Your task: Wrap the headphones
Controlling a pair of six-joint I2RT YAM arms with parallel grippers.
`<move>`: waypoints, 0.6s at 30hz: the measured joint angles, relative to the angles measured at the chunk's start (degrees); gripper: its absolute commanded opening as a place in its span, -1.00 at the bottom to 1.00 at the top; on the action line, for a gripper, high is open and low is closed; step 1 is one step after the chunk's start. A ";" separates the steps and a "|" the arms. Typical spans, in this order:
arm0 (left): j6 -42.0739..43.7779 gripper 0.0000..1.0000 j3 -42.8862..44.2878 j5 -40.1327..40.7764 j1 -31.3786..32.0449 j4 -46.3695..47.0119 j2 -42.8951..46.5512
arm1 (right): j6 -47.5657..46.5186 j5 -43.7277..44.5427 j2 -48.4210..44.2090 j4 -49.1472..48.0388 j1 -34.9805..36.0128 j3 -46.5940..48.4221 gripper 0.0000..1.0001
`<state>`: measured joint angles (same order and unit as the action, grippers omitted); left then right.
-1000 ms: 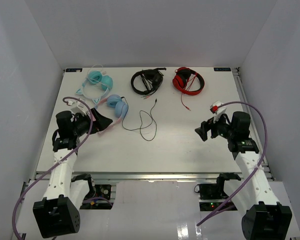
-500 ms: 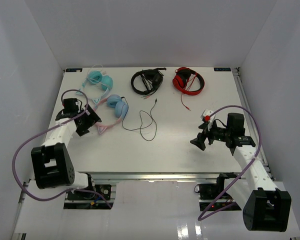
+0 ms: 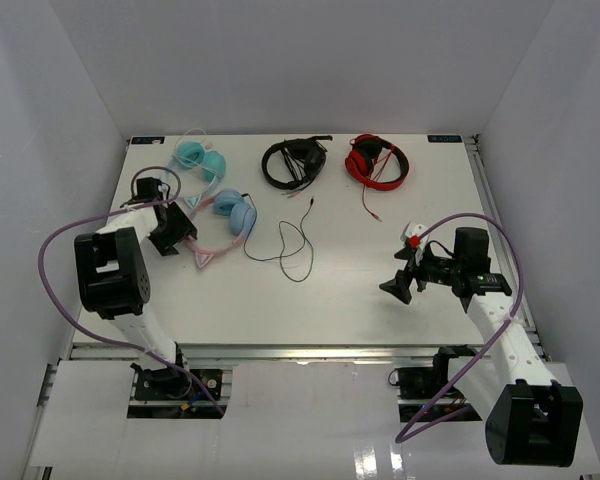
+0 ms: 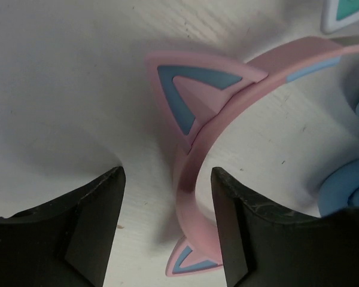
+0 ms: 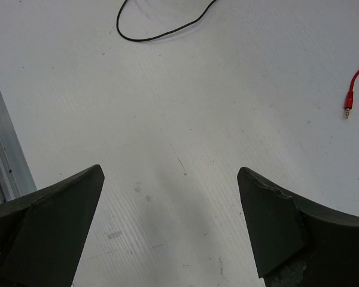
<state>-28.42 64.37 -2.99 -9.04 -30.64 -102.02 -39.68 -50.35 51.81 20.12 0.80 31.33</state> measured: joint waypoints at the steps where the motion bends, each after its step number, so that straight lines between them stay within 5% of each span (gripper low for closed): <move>1: 0.32 0.28 1.09 0.28 0.00 -0.12 -0.97 | -0.01 -0.01 0.00 0.01 0.00 0.00 1.00; 15: 3.17 -0.94 1.49 4.82 2.11 3.19 -2.41 | -0.64 -0.46 0.44 0.48 -0.53 0.00 1.00; 18: 3.12 -1.00 -1.69 5.20 3.14 4.68 0.00 | -1.48 -0.90 0.40 0.99 -1.93 0.00 1.00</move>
<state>-25.31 62.67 2.21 -5.90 -25.96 -102.02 -41.16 -51.25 52.21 21.11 -1.14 31.33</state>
